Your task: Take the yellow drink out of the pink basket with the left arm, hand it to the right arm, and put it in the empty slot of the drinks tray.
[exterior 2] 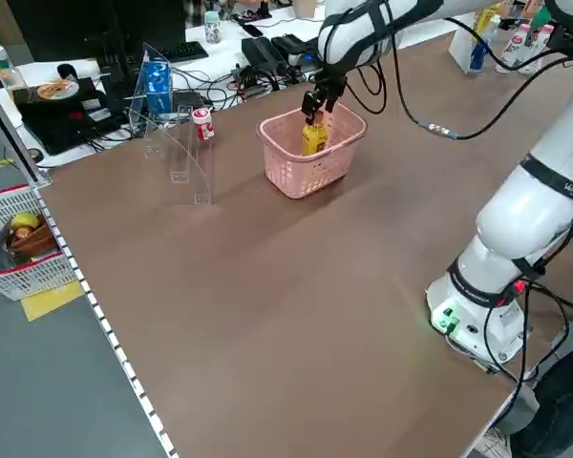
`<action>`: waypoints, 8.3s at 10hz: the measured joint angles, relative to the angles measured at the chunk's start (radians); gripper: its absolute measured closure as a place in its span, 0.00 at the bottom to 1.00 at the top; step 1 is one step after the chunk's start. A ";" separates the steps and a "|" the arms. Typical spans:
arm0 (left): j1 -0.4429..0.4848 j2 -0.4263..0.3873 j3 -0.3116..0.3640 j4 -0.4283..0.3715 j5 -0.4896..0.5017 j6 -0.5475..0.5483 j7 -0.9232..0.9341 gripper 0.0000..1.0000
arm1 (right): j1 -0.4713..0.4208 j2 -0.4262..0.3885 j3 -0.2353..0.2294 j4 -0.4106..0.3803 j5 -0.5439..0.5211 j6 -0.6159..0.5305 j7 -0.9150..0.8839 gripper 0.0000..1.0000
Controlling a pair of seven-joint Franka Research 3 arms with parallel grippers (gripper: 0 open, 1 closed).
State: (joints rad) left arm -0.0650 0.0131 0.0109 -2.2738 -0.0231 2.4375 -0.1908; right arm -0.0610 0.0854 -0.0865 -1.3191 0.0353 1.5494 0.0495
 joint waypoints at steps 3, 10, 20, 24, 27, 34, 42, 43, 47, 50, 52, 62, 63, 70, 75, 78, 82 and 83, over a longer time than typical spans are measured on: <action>0.001 0.000 0.003 0.000 0.000 0.000 0.000 0.21 | 0.000 0.000 0.000 0.000 0.000 0.000 0.000 0.00; 0.003 -0.004 0.005 -0.002 0.000 0.000 0.003 0.40 | 0.000 0.000 0.000 0.000 0.000 0.000 0.000 0.00; 0.006 -0.013 0.012 -0.004 0.001 0.000 0.013 0.64 | 0.000 0.000 0.000 0.000 0.000 0.000 0.000 0.00; 0.006 -0.014 0.012 -0.004 0.002 0.000 0.019 0.66 | 0.000 0.000 0.000 0.000 0.000 0.000 0.000 0.00; 0.006 -0.014 0.012 -0.004 0.002 0.000 0.036 0.66 | 0.000 0.000 0.000 0.000 0.000 0.000 0.000 0.00; 0.007 -0.029 0.014 0.241 0.002 -0.257 0.039 0.66 | 0.000 0.000 0.000 0.000 0.000 0.000 0.000 0.00; -0.005 0.010 -0.034 0.638 -0.027 -0.607 0.030 0.66 | 0.000 0.000 0.000 0.000 0.000 0.000 0.000 0.00; -0.009 0.037 -0.057 0.680 -0.031 -0.613 0.014 0.66 | 0.000 0.000 0.000 0.000 0.000 0.000 0.000 0.00; -0.016 0.119 -0.178 0.785 -0.031 -0.674 -0.099 0.66 | 0.000 0.000 -0.001 0.000 0.000 0.000 0.000 0.00; -0.019 0.189 -0.321 0.873 0.026 -0.714 -0.286 0.66 | -0.001 0.000 -0.001 0.000 0.000 0.000 0.000 0.00; -0.034 0.222 -0.390 0.895 0.058 -0.715 -0.390 0.66 | -0.001 0.000 -0.001 0.000 0.000 0.000 0.000 0.00; -0.145 0.482 -0.597 0.931 0.302 -0.552 -0.740 0.66 | -0.001 0.000 -0.001 0.000 0.000 0.000 0.000 0.00; -0.171 0.511 -0.600 0.932 0.347 -0.534 -0.789 0.66 | -0.001 0.000 -0.001 0.000 0.000 0.000 0.000 0.00; -0.350 0.629 -0.499 0.988 0.392 -0.453 -0.891 0.66 | -0.001 0.000 0.000 0.000 0.000 0.000 0.000 0.00; -0.387 0.685 -0.460 0.993 0.392 -0.383 -0.893 0.66 | -0.001 0.000 0.000 0.000 0.000 0.000 0.000 0.00; -0.410 0.711 -0.460 0.997 0.417 -0.376 -0.897 0.66 | -0.001 0.000 -0.001 0.000 0.000 0.000 0.000 0.00; -0.449 0.722 -0.424 1.025 0.428 -0.376 -0.907 0.66 | -0.001 0.000 -0.001 0.000 0.000 0.000 0.000 0.00; -0.456 0.723 -0.415 1.028 0.428 -0.375 -0.907 0.66 | -0.001 0.000 -0.001 0.000 0.000 0.000 0.000 0.00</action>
State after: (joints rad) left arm -0.5206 0.7359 -0.4037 -1.2458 0.4048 2.0629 -1.0977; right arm -0.0618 0.0854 -0.0872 -1.3187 0.0352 1.5498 0.0496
